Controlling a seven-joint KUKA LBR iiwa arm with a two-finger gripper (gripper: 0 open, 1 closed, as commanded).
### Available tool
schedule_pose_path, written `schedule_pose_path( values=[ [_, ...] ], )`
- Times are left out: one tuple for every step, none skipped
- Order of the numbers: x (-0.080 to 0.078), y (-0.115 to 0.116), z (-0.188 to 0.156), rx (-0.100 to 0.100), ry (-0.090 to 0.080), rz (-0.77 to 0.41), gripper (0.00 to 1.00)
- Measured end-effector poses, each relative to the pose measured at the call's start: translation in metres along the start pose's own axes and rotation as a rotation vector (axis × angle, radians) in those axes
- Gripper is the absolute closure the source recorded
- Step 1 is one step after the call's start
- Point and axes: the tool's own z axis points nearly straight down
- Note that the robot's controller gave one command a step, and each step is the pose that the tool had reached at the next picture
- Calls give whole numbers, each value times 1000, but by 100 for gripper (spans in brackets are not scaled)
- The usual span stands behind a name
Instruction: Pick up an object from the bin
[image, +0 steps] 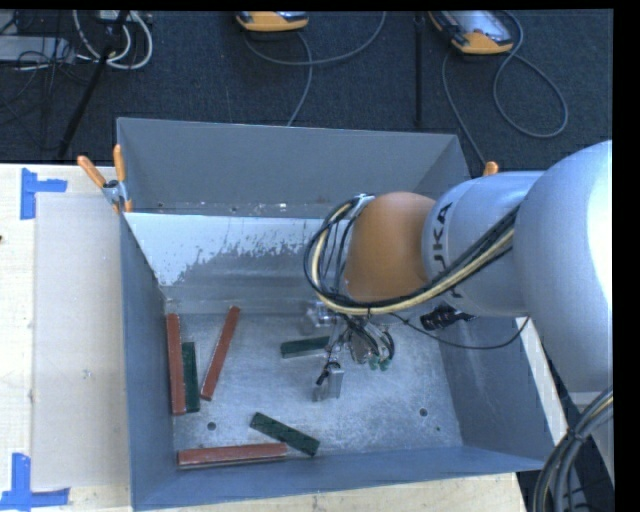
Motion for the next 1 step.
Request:
schedule_pose_path(
  values=[
    [2, 15, -36, 2, -8, -22, 0]
  ],
)
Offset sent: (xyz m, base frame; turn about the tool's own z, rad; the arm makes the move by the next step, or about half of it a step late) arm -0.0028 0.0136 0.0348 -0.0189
